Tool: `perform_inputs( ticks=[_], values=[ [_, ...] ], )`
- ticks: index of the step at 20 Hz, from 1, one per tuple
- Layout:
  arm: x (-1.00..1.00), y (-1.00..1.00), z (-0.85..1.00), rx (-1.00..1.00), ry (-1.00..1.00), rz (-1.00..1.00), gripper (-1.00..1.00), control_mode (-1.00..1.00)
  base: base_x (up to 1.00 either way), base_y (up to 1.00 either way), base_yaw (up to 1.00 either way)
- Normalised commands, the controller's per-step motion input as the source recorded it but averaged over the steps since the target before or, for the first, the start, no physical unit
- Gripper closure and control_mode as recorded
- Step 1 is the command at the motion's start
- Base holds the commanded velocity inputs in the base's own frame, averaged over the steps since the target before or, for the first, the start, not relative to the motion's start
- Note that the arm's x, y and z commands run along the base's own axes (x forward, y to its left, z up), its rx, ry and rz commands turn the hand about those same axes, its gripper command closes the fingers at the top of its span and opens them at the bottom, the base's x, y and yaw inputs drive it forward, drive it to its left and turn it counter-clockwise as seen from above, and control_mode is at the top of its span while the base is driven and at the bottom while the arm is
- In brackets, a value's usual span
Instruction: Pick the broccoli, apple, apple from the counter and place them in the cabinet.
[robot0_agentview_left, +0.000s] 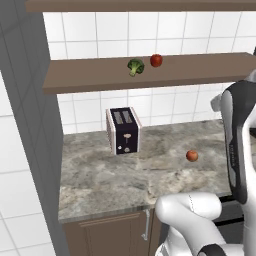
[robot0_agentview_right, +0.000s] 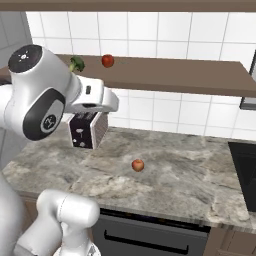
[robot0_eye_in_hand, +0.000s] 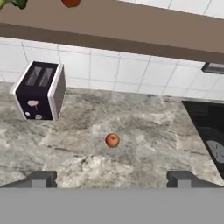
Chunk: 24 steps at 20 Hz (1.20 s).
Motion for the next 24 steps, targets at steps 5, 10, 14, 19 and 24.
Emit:
perform_inputs(
  ticks=[5,10,14,19,24],
  values=[
    [0.16,0.0,-0.89,0.0,0.42,0.0,-1.0,-1.0,0.0,0.0,0.0],
    [0.2,0.0,-0.85,0.0,0.39,0.0,-1.0,-1.0,0.0,0.0,0.0],
    [0.01,-0.08,-0.82,0.03,0.26,0.0,-1.0,-1.0,0.0,0.0,0.0],
    [0.0,-0.1,-0.83,0.03,0.24,0.0,-1.0,-1.0,0.0,0.0,0.0],
    [0.07,-0.09,-0.71,0.03,0.17,0.0,-1.0,-1.0,0.0,0.0,0.0]
  ],
)
